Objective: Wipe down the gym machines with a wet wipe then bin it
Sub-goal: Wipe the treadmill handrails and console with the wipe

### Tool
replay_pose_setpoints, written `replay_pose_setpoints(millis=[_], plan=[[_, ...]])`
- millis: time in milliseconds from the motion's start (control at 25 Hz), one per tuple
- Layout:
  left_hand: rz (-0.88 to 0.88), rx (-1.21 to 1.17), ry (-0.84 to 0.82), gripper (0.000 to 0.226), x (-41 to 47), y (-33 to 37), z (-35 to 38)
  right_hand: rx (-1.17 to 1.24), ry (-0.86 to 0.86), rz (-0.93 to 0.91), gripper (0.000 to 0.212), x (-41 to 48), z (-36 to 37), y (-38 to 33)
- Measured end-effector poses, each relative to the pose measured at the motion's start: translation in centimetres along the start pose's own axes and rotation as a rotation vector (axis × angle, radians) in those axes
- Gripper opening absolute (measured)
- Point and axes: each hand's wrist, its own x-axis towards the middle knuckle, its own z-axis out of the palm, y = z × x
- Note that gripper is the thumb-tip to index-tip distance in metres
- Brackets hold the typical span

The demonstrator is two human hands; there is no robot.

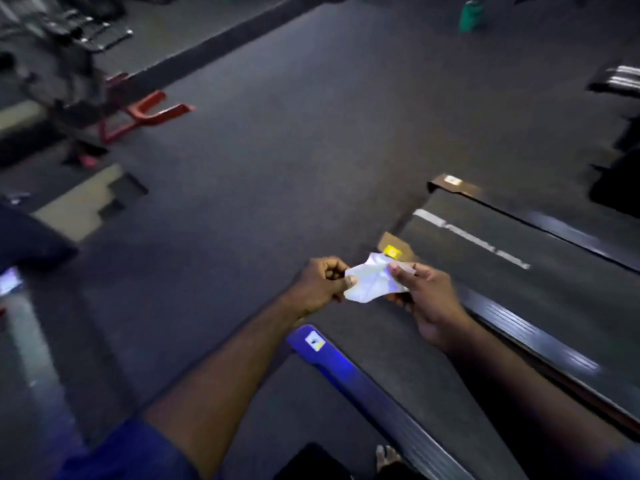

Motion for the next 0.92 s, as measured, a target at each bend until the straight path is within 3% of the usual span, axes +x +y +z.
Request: replay_pose_setpoints(millis=[160,400,520,600,680,760,920], plan=[[-0.109,-0.107,0.195,0.004,-0.5,-2.6,-9.6,-0.114,-0.178,0.066,0.017,5.7,10.2,0.4],[-0.062,-0.151,0.279,0.004,4.0,-6.7,-22.3,-0.281,-0.337,0.054,0.021,13.8,24.3,1.3],[-0.067,-0.171,0.303,0.012,7.4,-8.6,-29.8,-0.267,-0.221,0.021,0.011,17.9,30.8,1.4],[-0.056,-0.195,0.301,0.012,10.3,-9.2,-34.1,-0.367,-0.029,-0.162,0.009,20.7,34.1,2.0],[-0.060,-0.248,0.335,0.003,13.0,-9.1,-36.7,-0.463,0.049,-0.271,0.005,22.5,36.6,1.8],[-0.069,-0.292,0.290,0.013,16.3,-8.5,-38.3,-0.374,-0.012,-0.202,0.004,24.6,38.7,1.2],[-0.085,-0.290,0.038,0.027,24.8,-7.3,-40.2,-0.164,0.009,-0.086,0.025,31.3,40.0,-1.3]])
